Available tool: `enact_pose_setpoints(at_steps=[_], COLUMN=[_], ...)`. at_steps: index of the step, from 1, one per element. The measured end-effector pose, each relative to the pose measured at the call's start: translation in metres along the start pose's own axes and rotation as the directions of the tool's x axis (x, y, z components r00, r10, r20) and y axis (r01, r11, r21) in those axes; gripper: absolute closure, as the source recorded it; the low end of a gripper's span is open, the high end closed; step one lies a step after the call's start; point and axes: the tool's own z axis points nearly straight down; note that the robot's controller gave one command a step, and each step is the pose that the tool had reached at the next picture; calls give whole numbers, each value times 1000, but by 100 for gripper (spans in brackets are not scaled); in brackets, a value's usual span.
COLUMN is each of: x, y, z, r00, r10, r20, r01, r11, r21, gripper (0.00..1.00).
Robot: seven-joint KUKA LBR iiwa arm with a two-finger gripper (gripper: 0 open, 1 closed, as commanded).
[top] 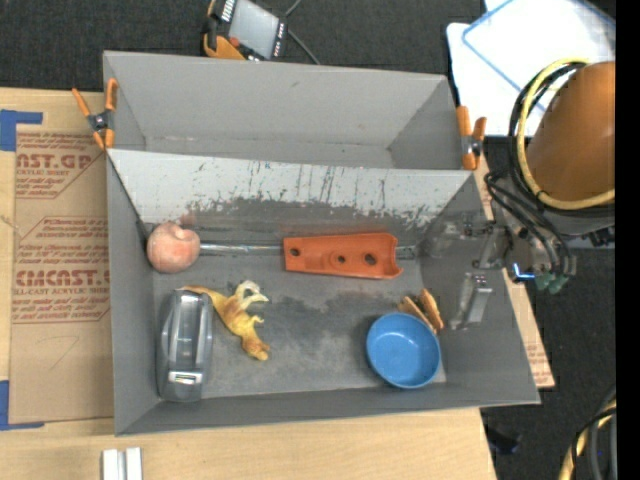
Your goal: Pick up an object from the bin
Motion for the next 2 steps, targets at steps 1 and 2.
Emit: enact_pose_setpoints(at_steps=[1,2], x=[-4,-6], y=[-9,46], z=[106,106], r00=[985,999], r10=[-171,51], r20=[-10,7], r01=[171,-51], r11=[985,999], r21=[-2,-1], gripper=[0,0])
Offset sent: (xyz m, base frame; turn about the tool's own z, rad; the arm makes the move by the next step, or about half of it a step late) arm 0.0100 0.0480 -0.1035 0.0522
